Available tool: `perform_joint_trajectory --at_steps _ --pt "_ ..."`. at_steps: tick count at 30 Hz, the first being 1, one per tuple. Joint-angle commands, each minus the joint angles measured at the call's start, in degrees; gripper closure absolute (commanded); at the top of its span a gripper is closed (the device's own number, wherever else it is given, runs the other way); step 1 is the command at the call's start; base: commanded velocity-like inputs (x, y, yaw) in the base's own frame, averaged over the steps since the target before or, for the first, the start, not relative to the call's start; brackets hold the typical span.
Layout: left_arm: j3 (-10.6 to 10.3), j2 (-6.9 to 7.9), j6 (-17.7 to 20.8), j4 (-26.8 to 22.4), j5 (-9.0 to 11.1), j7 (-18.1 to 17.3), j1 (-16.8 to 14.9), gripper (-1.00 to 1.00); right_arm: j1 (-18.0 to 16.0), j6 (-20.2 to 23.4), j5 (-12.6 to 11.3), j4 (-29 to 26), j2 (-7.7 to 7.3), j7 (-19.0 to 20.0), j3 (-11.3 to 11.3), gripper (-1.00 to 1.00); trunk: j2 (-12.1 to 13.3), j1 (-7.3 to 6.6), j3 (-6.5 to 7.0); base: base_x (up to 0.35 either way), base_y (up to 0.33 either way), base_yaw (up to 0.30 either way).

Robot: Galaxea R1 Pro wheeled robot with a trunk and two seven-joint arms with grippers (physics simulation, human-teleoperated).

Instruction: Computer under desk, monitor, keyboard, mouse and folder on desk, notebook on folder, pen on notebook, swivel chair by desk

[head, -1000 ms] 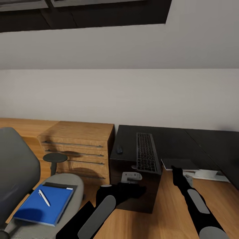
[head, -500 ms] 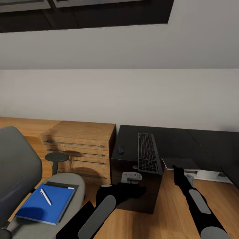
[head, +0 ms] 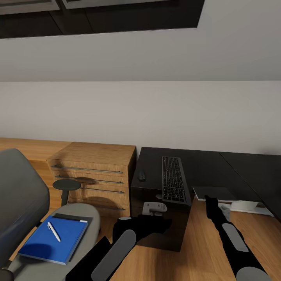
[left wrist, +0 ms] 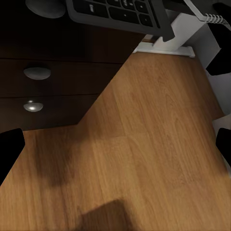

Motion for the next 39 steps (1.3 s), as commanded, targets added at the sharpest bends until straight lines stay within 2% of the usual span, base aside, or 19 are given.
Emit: perform_joint_trajectory --at_steps 1,7,22,39 --pt "-0.05 0.00 0.01 -0.06 0.59 0.60 -0.06 -1.00 -0.03 -0.49 -0.52 0.03 0.00 0.27 -0.13 1.00 -0.03 0.00 -0.06 0.000 0.000 0.000" --pt "-0.06 -0.06 0.01 -0.06 0.73 0.33 -0.06 -1.00 -0.04 -2.41 0.45 0.06 -0.02 0.28 0.09 1.00 -0.03 0.00 -0.06 0.165 0.000 0.000" --pt "-0.06 -0.08 0.10 -0.06 1.00 0.07 -0.06 -1.00 -0.02 -2.53 0.92 0.05 -0.03 0.08 -0.03 1.00 -0.03 0.00 -0.06 0.138 0.000 0.000" --pt "-0.06 -0.08 0.16 -0.13 1.02 0.07 -0.06 -1.00 -0.03 -2.39 0.92 0.06 -0.71 -0.14 -0.12 1.00 -0.03 0.00 -0.06 0.012 0.000 0.000"
